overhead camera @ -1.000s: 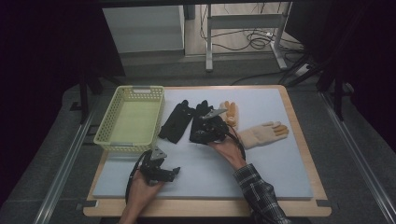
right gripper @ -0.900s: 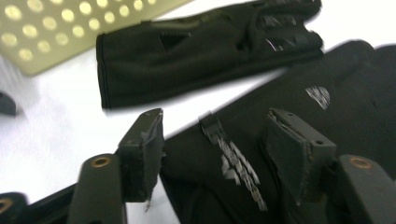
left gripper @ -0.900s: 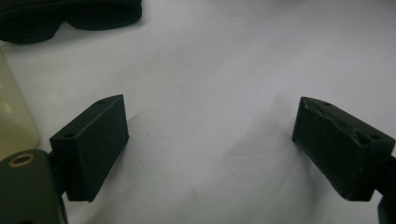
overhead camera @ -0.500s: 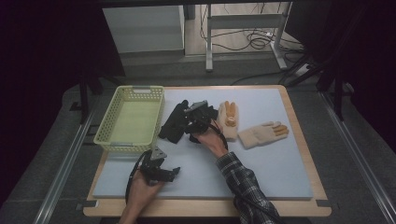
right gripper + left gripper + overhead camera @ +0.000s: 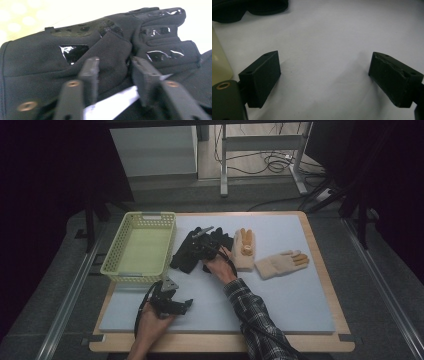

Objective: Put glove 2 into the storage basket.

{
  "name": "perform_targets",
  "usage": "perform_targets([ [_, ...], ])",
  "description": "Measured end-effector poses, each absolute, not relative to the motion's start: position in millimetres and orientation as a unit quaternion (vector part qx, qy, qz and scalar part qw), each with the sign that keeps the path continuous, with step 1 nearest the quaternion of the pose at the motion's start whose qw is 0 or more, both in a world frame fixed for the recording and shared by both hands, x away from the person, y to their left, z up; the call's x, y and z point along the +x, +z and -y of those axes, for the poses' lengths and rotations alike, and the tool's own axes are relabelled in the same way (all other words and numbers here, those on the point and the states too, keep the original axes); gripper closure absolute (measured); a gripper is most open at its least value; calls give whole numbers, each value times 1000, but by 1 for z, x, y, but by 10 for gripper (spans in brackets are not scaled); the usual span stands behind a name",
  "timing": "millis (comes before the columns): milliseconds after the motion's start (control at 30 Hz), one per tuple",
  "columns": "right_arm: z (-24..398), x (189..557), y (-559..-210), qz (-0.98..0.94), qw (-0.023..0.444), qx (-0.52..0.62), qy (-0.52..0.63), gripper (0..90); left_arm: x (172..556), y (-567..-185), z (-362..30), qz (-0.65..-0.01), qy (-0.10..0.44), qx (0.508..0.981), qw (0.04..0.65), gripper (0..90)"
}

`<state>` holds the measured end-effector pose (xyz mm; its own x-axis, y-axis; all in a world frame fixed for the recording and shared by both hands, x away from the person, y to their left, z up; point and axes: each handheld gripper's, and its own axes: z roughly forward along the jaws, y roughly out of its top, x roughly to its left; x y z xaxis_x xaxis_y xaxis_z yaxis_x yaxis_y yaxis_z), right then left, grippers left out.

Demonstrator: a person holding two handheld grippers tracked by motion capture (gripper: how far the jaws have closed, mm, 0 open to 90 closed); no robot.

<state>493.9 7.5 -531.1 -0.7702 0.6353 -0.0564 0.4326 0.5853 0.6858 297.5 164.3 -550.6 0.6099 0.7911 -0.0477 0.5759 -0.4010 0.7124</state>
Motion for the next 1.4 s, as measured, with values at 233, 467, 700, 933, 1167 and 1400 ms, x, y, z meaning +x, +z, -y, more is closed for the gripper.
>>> perform_targets([
  [233, -5, 487, -526, -880, 162, 295, 337, 870, 298, -551, -164, -415, 151, 823, 357, 109],
  [467, 1, 481, -511, -873, 152, 289, 361, 872, 298, -551, -164, -415, 151, 823, 357, 109],
  [700, 13, 467, -483, -868, 147, 273, 387, 872, 298, -551, -164, -415, 151, 823, 357, 109],
  [933, 29, 451, -460, -864, 147, 261, 405, 873, 298, -551, -165, -414, 151, 824, 356, 109],
  [1167, 53, 426, -440, -861, 132, 254, 420, 873, 298, -551, -165, -414, 151, 824, 356, 109],
  [1400, 79, 392, -428, -863, 120, 238, 429, 872, 298, -551, -164, -414, 151, 824, 356, 109],
])
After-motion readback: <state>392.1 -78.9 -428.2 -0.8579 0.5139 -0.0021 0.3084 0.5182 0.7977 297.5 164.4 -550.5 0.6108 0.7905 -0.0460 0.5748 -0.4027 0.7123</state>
